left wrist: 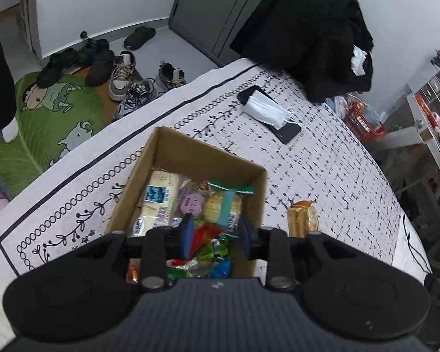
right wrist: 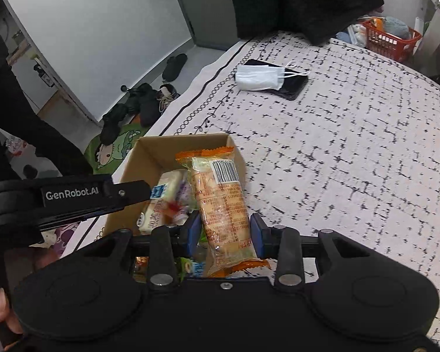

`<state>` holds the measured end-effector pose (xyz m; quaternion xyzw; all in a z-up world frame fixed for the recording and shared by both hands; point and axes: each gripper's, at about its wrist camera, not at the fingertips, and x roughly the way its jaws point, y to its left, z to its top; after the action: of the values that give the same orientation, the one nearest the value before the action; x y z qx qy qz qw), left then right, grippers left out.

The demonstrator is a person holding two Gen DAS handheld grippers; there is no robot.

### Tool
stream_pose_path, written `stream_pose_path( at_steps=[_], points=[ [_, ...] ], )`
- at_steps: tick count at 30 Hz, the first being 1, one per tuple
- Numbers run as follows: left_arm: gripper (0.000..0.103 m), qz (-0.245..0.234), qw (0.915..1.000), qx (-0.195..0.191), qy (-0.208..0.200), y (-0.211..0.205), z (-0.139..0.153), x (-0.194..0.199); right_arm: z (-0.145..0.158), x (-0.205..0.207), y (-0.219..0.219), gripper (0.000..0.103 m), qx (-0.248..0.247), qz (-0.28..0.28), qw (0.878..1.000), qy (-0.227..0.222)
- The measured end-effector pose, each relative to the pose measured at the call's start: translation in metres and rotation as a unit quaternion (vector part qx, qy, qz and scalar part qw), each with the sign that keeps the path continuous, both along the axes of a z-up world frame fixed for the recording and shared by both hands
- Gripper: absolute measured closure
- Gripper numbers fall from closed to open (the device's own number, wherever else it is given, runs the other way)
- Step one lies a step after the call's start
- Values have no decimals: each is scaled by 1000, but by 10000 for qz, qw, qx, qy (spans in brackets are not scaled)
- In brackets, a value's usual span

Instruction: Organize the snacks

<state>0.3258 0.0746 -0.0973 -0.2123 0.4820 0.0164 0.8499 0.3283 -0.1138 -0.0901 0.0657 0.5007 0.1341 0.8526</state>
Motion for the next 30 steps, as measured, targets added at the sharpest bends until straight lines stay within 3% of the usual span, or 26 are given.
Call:
stream_pose_path(
  at_steps=[4,9,10,12,17,25,30],
  points=[
    [63,109,9999,59,80,14,-2,-1,-9,5,11,68,0,2,9999,127],
    [44,203,9995,222,88,29,2,-7,-15,7,26,64,145,62,9997,200],
    [41,218,9993,272,109,31,2,-8,-14,7,28,61,177,67,9997,160],
    [33,224,9991,326,119,34,4,-11,-12,6,30,36,235,35,9997,70],
    [24,277,9987,422,119,38,8,-19,-8,2,27,35,166,4,9999,27],
    [20,191,9984,532,78,31,16,-36,0,-18,10,35,38,2,9999,-95],
    [8,105,9982,584,-13,22,25,-50,11,-35,-5,30,-16,-38,9996,-266]
  ],
)
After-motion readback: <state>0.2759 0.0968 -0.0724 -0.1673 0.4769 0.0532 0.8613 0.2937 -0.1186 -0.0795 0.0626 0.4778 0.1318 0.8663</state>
